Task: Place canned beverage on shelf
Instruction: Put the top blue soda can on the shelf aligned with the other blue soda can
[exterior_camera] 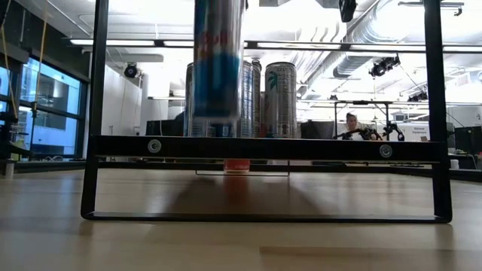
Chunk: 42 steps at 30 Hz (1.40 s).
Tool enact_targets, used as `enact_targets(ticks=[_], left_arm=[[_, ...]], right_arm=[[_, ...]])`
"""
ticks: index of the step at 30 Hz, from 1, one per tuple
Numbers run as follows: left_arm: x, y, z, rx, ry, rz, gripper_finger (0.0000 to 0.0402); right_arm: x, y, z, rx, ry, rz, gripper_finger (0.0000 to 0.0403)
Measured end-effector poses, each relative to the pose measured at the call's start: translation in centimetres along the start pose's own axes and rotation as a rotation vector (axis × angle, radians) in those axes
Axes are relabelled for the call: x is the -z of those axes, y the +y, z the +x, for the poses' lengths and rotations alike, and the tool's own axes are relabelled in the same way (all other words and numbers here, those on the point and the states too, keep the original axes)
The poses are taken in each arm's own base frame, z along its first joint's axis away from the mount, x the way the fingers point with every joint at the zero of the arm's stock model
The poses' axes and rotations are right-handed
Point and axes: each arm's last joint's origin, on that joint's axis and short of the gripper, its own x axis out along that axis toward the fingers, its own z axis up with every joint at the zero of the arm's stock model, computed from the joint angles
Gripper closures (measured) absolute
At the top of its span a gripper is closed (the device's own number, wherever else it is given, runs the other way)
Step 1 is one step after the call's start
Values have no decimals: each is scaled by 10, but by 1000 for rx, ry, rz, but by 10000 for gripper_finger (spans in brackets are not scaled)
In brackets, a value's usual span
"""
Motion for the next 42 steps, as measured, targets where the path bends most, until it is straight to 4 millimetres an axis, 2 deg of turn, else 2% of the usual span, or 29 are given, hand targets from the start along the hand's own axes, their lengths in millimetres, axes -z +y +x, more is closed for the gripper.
enact_targets(ticks=[3, 7, 16, 30, 34, 38, 42], left_arm=[[0, 1, 16, 69, 11, -8, 242], [2, 4, 26, 133, 4, -23, 238], [-1, 11, 27, 82, -38, -2, 193], [-3, 13, 25, 54, -55, -9, 160], [-1, 16, 7, -37, -52, -10, 147], [7, 22, -27, -150, -49, -37, 145], [15, 27, -65, -207, -128, -184, 146]], right_arm=[[0, 0, 0, 1, 4, 0, 403], [1, 0, 0, 2, 11, -1, 403], [1, 0, 0, 3, 11, 2, 403], [1, 0, 0, 2, 10, 2, 403], [1, 0, 0, 3, 10, 1, 403], [1, 0, 0, 2, 9, -1, 403], [-1, 0, 0, -4, -10, 16, 403]])
